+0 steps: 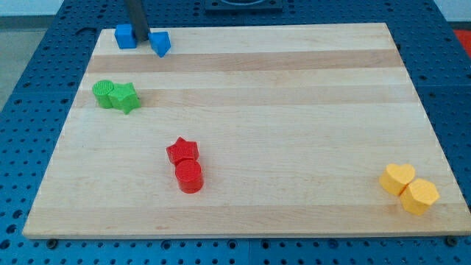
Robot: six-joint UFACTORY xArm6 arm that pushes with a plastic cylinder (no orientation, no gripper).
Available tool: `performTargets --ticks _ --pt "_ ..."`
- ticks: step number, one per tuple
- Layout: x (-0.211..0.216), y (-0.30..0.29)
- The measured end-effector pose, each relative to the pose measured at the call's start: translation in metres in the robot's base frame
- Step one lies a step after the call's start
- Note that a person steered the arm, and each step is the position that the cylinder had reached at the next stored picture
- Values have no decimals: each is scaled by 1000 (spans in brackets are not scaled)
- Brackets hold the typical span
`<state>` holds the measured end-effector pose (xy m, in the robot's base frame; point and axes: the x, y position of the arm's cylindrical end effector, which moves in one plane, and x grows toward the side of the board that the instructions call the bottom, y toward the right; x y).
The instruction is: Push the blue triangle closer to the blue cube
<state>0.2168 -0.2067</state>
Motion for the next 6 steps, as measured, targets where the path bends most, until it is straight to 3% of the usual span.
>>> performTargets --ticks 3,6 --pt "-14 3" --pt "-24 58"
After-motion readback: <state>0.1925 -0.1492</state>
